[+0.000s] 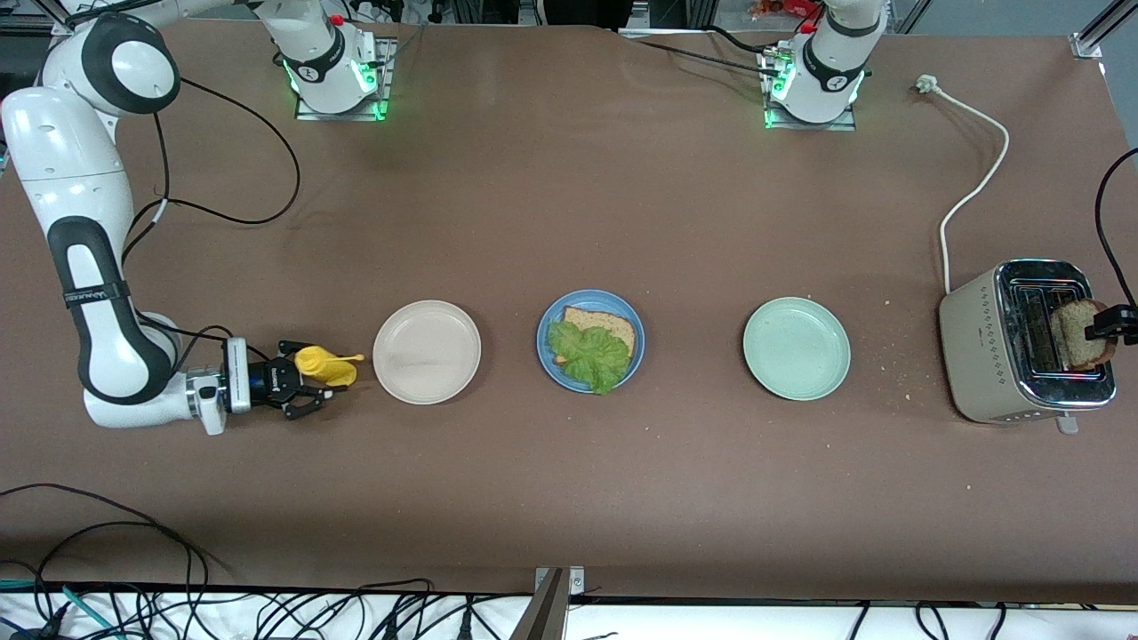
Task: Make sandwich in blue plate with both arms
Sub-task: 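Set down the mustard bottle while the left gripper grasps the toaster bread, then lift the bread slice with the left gripper toward the blue plate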
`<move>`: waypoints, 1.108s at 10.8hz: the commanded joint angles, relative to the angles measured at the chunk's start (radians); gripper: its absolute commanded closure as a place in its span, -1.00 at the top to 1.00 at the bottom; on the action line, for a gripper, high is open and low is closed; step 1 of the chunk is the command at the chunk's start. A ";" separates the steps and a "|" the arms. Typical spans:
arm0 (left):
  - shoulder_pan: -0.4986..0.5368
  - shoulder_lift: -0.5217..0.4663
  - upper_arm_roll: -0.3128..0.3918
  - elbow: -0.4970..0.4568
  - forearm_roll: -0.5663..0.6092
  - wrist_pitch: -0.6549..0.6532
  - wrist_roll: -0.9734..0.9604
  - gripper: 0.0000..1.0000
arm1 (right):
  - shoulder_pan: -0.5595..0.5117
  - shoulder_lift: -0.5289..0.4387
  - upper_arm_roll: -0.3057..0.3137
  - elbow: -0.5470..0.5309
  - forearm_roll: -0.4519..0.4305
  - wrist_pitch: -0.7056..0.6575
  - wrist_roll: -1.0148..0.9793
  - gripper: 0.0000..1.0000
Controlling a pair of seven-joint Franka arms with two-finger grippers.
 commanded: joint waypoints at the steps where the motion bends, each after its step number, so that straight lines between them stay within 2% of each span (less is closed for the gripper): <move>1: 0.009 0.023 -0.012 0.020 0.026 -0.027 0.019 -1.00 | -0.016 0.018 0.011 0.033 0.020 -0.018 -0.010 1.00; 4: 0.006 0.017 -0.014 0.039 0.018 -0.047 0.016 -1.00 | -0.033 0.007 0.006 0.033 0.003 -0.026 -0.008 1.00; 6: 0.008 -0.002 -0.015 0.057 0.018 -0.102 0.019 -1.00 | -0.041 0.001 -0.003 0.036 -0.081 -0.061 -0.013 1.00; 10: -0.006 -0.008 -0.032 0.224 0.015 -0.304 0.071 -1.00 | -0.039 -0.057 -0.043 0.064 -0.136 -0.098 -0.011 1.00; 12: -0.023 -0.031 -0.084 0.281 0.024 -0.367 0.111 -1.00 | -0.021 -0.122 -0.092 0.065 -0.138 -0.098 -0.010 1.00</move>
